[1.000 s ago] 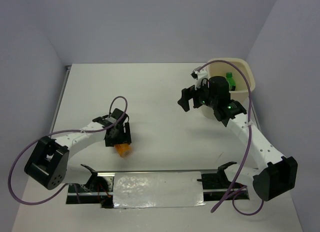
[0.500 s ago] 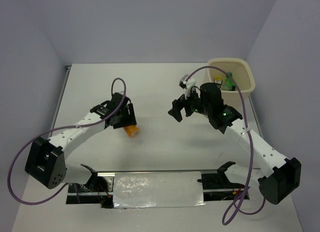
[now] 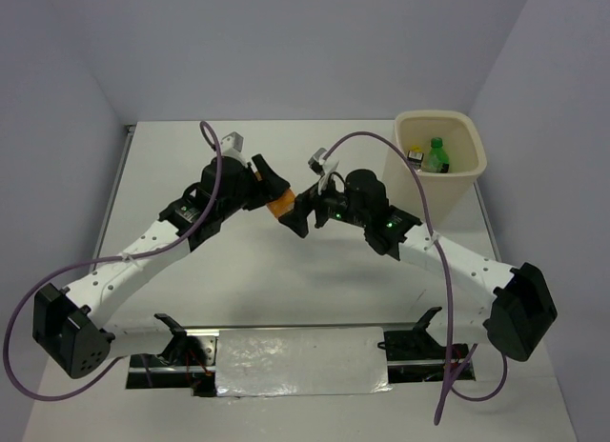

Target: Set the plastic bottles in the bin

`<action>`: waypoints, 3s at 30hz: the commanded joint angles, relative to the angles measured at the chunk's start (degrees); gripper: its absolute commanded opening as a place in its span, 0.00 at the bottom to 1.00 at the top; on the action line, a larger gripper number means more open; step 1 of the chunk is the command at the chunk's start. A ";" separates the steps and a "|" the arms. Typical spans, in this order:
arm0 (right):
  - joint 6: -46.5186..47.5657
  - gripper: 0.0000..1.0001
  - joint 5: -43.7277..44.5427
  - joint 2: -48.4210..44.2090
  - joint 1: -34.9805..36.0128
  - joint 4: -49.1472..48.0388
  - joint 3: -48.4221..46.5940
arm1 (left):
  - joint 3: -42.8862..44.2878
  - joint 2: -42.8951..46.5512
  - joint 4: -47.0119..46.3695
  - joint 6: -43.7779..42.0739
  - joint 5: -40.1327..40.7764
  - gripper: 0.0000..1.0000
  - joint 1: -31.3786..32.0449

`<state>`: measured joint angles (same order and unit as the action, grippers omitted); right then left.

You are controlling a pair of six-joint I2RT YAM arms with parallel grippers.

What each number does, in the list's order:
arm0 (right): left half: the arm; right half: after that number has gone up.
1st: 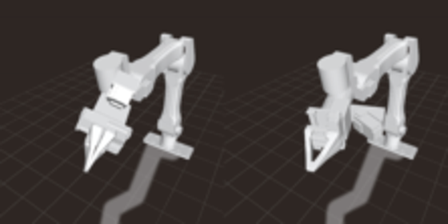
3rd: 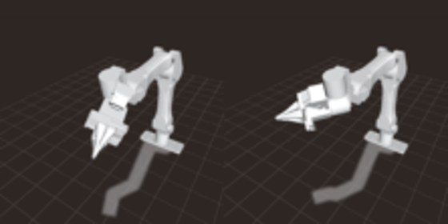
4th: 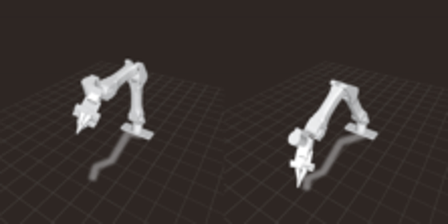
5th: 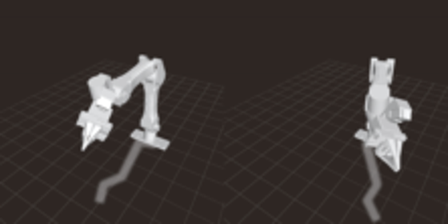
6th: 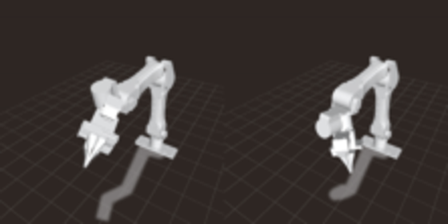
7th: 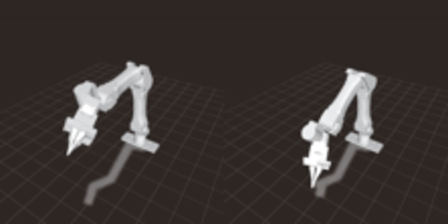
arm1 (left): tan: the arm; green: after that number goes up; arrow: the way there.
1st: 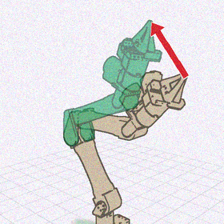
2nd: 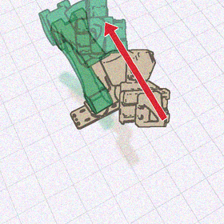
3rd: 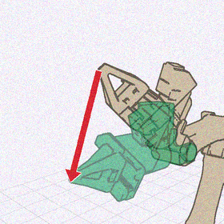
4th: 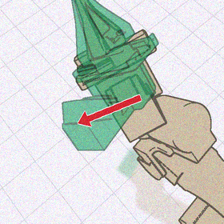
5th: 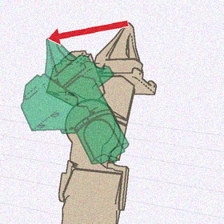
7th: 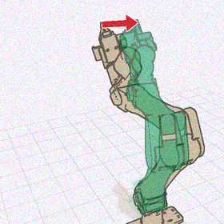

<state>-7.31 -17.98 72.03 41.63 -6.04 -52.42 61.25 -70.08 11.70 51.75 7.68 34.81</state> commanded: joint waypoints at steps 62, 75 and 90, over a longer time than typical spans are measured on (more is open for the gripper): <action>-6.05 0.89 20.70 -8.84 -40.92 19.31 -14.46 | -6.94 14.27 17.12 -5.34 11.65 0.99 -32.87; -5.52 1.00 20.01 -14.97 -41.01 23.97 -14.21 | -7.02 13.66 16.69 -6.57 9.72 0.99 -34.63; -9.21 1.00 13.23 -29.75 -40.92 23.62 -2.86 | -8.70 15.15 16.77 -6.75 9.89 0.99 -36.12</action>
<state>-15.73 -3.73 43.40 0.75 18.68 -56.29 52.71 -56.36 29.67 46.41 17.69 -0.84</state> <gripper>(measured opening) 0.997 0.993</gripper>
